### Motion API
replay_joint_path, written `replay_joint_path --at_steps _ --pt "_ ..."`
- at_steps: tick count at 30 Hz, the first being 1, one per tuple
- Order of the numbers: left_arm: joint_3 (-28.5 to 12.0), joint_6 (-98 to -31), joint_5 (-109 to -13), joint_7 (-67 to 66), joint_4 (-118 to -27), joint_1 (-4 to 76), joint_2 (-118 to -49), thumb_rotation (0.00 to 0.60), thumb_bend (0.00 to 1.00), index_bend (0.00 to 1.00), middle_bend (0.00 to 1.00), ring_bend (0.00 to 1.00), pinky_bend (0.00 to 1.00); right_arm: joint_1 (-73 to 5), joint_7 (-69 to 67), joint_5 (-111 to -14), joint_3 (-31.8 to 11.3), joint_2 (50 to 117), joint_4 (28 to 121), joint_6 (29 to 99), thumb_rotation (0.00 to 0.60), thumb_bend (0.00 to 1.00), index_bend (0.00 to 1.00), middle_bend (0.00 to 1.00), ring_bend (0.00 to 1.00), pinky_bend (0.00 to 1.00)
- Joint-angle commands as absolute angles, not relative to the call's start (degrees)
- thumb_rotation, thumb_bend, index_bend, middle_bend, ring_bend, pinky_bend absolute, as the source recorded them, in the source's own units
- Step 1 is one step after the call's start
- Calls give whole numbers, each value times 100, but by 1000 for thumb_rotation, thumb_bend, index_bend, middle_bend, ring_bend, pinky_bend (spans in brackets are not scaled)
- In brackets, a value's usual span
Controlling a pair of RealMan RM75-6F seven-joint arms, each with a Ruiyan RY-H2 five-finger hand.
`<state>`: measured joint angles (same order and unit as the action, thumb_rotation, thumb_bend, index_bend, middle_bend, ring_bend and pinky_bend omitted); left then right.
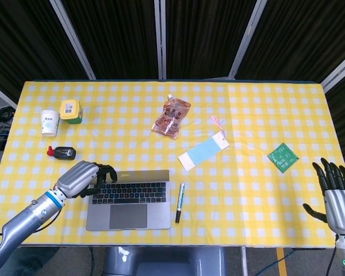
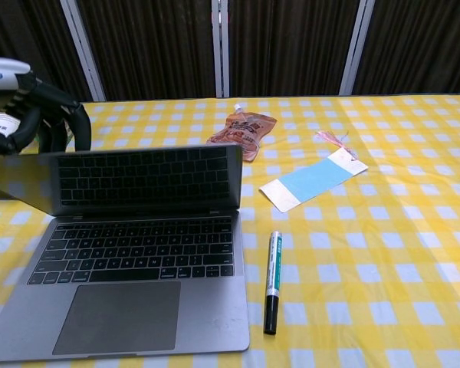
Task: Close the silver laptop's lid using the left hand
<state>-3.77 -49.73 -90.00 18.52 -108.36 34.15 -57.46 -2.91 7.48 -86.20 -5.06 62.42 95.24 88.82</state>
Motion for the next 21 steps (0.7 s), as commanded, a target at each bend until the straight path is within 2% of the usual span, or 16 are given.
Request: replay_joint_path --at_steps 1,6,14,21 --pt "-152 -4936 -9157 1797 -10717 3387 -5979 600 1000 422 394 444 439 -283 707 -8618 -506 6221 9530 8882 600 0 0 0 0 0" --pt "-28 -5016 -9201 1678 -10507 3372 -6404 600 1000 427 394 444 439 -276 627 -8596 -517 6190 9529 8878 600 0 0 0 0 0" --pt "148 -4775 -9017 1519 -10066 3461 -7114 600 1000 428 395 444 439 -273 512 -8542 -534 6156 9508 8847 600 0 0 0 0 0" --pt "238 -4648 -8874 1450 -9840 3501 -7473 600 1000 428 395 444 439 -276 451 -8511 -552 6138 9494 8832 600 0 0 0 0 0"
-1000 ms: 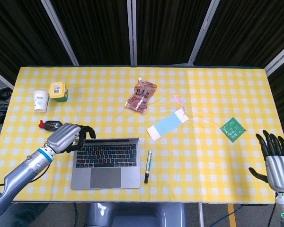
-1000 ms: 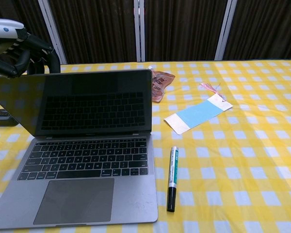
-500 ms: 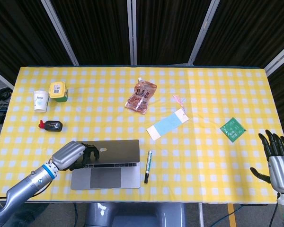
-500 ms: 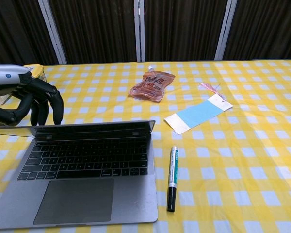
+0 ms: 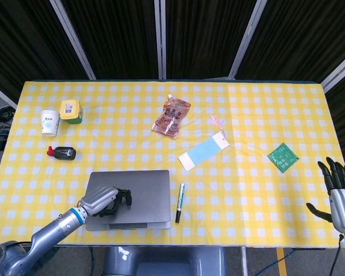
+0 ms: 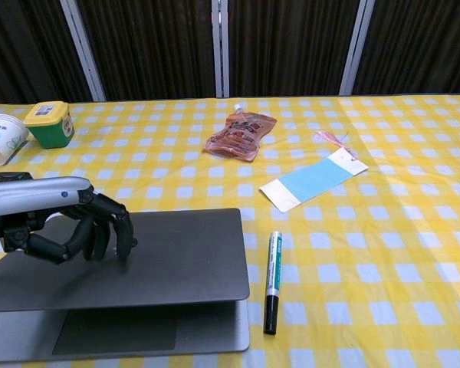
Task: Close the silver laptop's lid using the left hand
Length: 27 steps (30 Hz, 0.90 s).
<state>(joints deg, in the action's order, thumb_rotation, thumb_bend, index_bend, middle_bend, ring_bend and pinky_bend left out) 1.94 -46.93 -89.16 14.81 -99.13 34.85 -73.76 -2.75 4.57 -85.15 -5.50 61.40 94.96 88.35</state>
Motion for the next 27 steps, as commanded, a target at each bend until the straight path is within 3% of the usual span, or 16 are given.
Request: replay_joint_path --at_steps 1,15,19,22,23,25,27 --pt "262 -4634 -8866 1438 -9794 3502 -7530 600 1000 428 395 444 439 -276 445 -8507 -555 6135 9493 8832 600 0 0 0 0 0" --pt "442 -4713 -8819 1481 -9477 3471 -7858 600 1000 430 395 444 439 -273 392 -8432 -586 6134 9466 8811 600 0 0 0 0 0" --pt "321 -5407 -9077 1672 -9549 3301 -7727 600 1000 427 388 439 389 -269 368 -8427 -592 6127 9460 8819 600 0 0 0 0 0" --pt "167 -6400 -9339 1564 -9578 2979 -7556 600 968 365 266 310 212 -269 355 -8434 -586 6124 9455 8813 600 0 0 0 0 0" --pt "99 -6758 -9348 1454 -9612 2829 -7489 600 848 284 160 186 113 -268 349 -8436 -586 6123 9453 8815 600 0 0 0 0 0" --pt "13 -7194 -9228 1138 -9706 2584 -7370 600 397 72 11 12 2 -268 333 -8437 -584 6123 9451 8810 600 0 0 0 0 0" --pt "-51 -7481 -8930 527 -9884 2332 -7209 600 106 0 0 0 0 -274 303 -8435 -578 6114 9445 8784 600 0 0 0 0 0"
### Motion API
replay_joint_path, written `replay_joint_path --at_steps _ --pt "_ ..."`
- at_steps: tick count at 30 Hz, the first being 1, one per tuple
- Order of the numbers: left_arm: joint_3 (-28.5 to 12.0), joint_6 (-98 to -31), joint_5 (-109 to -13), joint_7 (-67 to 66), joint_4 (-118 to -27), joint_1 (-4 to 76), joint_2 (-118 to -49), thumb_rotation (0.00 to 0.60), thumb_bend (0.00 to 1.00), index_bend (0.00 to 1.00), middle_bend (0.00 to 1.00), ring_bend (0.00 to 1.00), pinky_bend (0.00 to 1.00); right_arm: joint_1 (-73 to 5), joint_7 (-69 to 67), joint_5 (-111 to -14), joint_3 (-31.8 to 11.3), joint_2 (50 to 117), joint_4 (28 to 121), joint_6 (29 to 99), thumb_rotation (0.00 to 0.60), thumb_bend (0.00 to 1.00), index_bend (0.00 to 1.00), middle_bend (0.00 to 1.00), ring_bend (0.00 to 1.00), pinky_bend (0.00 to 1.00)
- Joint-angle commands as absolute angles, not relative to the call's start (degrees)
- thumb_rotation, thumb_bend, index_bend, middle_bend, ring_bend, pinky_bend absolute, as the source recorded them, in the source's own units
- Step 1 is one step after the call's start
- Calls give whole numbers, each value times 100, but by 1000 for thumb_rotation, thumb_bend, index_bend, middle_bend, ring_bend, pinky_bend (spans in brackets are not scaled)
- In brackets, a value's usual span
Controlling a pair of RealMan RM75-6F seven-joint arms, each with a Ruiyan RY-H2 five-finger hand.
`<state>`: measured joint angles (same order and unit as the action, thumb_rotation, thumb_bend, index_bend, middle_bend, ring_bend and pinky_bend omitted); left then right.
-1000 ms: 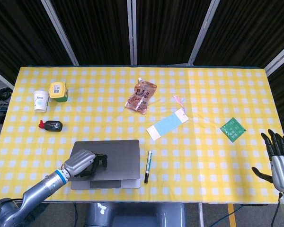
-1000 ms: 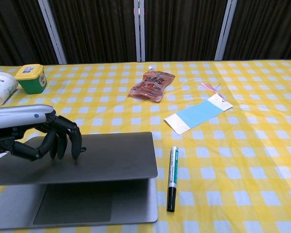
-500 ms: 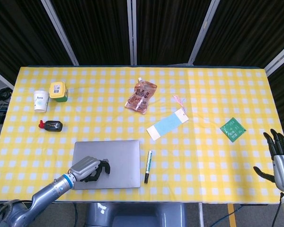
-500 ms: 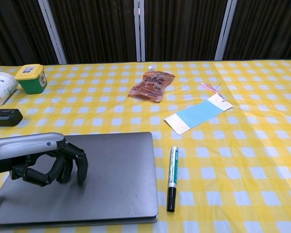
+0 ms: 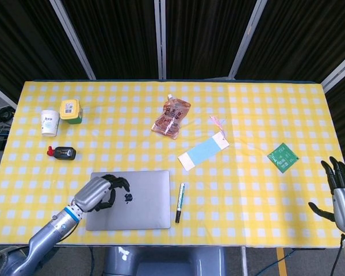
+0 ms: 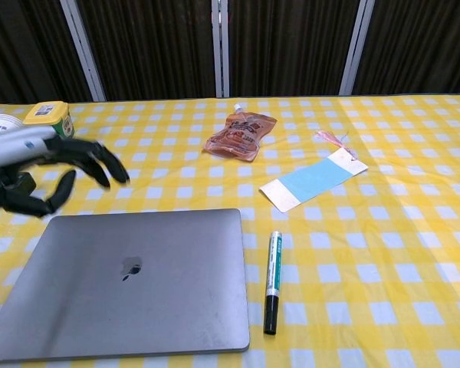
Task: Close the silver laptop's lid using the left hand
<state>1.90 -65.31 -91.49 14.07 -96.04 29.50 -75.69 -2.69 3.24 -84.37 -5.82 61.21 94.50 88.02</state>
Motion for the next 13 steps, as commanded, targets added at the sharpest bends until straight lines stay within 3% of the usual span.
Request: replay_joint_path --at_steps 1,6,13 --pt "-79 -7642 -8728 76 -10044 2180 -7095 600 31 0 0 0 0 -281 291 -8439 -572 6109 9437 8764 600 0 0 0 0 0" --pt "-58 -8402 -8462 -710 -10329 1616 -6890 600 0 0 0 0 0 -271 283 -8563 -497 6070 9458 8759 600 0 0 0 0 0" --pt "172 -8852 -8486 -1100 -10504 1116 -6713 600 0 0 0 0 0 -237 376 -8607 -497 6086 9483 8860 600 0 0 0 0 0"
